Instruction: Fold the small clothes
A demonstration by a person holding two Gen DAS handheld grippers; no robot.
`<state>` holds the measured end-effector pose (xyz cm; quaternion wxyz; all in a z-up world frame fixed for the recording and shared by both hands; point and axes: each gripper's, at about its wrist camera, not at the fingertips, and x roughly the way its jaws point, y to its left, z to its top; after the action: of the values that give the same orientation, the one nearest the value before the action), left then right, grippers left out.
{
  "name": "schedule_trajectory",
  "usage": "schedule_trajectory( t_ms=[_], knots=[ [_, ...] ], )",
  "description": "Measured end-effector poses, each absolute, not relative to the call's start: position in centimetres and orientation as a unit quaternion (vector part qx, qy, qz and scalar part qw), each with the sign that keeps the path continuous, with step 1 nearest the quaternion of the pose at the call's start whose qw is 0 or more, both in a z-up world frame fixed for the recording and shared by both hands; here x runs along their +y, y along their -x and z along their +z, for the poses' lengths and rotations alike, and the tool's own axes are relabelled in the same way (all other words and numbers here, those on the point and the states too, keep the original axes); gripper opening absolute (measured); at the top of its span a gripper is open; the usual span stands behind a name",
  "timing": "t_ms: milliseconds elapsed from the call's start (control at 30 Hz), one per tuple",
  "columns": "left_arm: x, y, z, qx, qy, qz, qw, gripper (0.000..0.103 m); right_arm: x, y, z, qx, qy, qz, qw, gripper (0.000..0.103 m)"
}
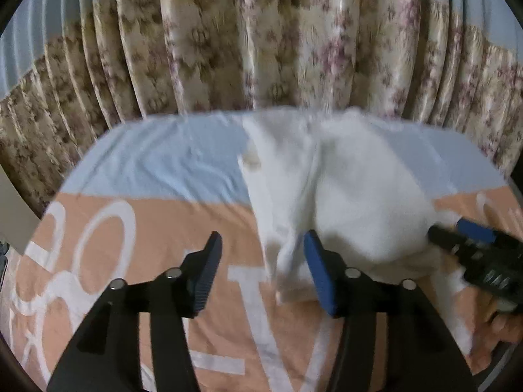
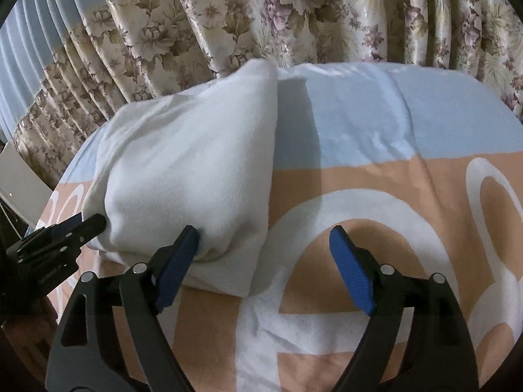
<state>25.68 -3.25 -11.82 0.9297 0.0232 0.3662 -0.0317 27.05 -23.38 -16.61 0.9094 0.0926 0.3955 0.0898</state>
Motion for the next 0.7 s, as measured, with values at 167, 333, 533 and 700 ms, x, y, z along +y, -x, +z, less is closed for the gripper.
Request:
schedule_trajectory(
  t_ms=[167, 333, 533, 700],
  knots=[
    [-4.1, -27.3, -8.3, 0.335, -0.015, -0.036, 0.941, 0.073, -23.4, -27.0, -15.0, 0.375, -0.090, 0.090, 0.918, 0.083],
    [-4.1, -31.9, -9.3, 0.366, 0.004, -0.038, 0.930, 0.076, -23.7, -27.6, -13.7, 0.357, -0.093, 0.087, 0.926, 0.083],
    [-2.6, -35.0, -14.2, 0.425, 0.032, -0.038, 0.904, 0.092, -23.9, -29.9, -12.7, 0.348, -0.087, 0.082, 0.930, 0.083],
    [-1.5, -34.6, -16.0, 0.423, 0.050, -0.041, 0.904, 0.102, -23.6, -31.8, -13.1, 0.354, -0.081, 0.086, 0.928, 0.085]
  ],
)
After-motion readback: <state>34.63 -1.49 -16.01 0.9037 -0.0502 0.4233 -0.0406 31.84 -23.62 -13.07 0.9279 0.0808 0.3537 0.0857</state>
